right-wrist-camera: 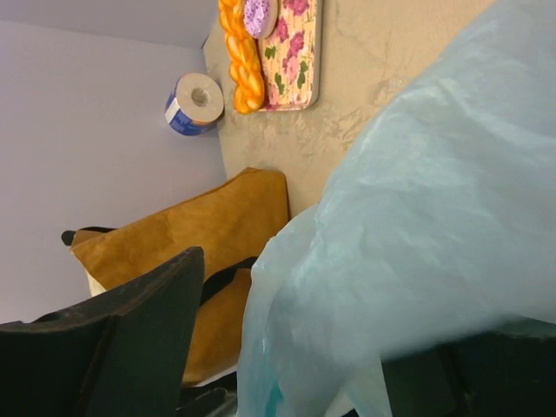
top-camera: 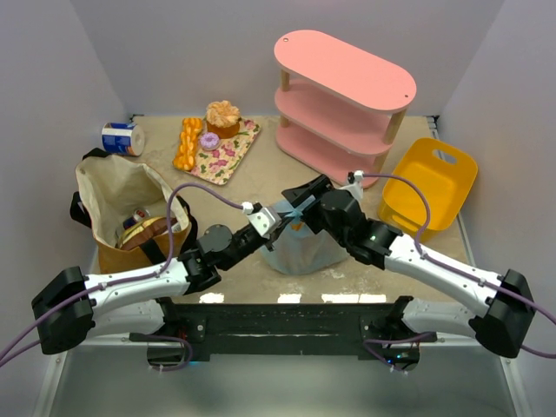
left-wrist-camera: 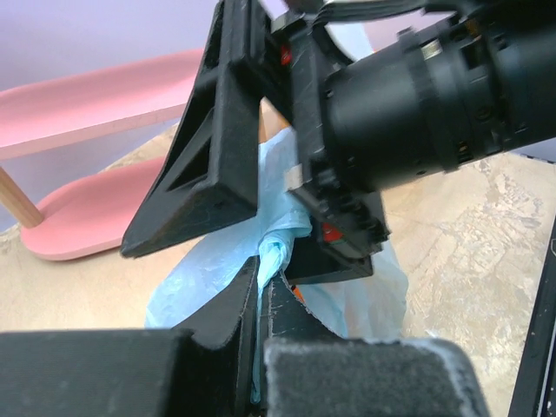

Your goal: Place the mixed food into the grocery bags and tie them

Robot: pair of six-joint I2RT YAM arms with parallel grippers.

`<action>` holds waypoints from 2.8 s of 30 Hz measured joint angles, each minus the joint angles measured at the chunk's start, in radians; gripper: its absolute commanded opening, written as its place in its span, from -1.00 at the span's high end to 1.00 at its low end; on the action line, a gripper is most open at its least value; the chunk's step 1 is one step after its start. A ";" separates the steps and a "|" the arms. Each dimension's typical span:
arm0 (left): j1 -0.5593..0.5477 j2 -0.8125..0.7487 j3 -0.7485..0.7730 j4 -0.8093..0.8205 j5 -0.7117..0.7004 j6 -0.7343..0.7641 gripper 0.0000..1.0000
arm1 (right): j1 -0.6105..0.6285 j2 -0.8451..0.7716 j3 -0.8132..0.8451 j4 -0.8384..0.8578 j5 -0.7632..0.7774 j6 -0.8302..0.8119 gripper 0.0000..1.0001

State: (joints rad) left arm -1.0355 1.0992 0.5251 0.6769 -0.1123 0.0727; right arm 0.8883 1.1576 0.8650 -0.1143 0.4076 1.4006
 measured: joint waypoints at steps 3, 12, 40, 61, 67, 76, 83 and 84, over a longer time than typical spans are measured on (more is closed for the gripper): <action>0.000 0.000 0.000 -0.015 -0.032 0.000 1.00 | 0.000 -0.053 -0.009 -0.034 0.021 -0.008 -0.65; 0.000 0.000 0.000 -0.013 -0.109 -0.001 1.00 | 0.000 -0.272 -0.076 -0.107 0.019 -0.031 -0.24; 0.003 0.012 0.043 -0.078 -0.093 -0.053 1.00 | 0.014 -0.127 -0.063 -0.008 -0.112 -0.499 0.37; 0.003 0.014 0.046 -0.081 -0.072 -0.080 1.00 | 0.015 0.002 -0.061 0.011 -0.058 -0.543 1.00; 0.003 0.013 0.046 -0.082 -0.064 -0.080 1.00 | 0.015 0.026 -0.061 0.057 -0.040 -0.531 1.00; 0.003 -0.011 0.046 -0.081 -0.071 -0.097 1.00 | 0.019 0.021 -0.074 0.171 0.055 -0.512 1.00; 0.013 -0.011 0.038 -0.083 -0.075 -0.121 1.00 | 0.020 0.111 -0.105 0.348 0.053 -0.504 1.00; 0.014 -0.011 0.032 -0.082 -0.077 -0.124 1.00 | 0.018 0.121 -0.117 0.381 0.048 -0.505 1.00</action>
State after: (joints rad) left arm -1.0214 1.0882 0.5571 0.5953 -0.1898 -0.0517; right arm 0.9062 1.2781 0.7483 0.2668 0.4553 0.8959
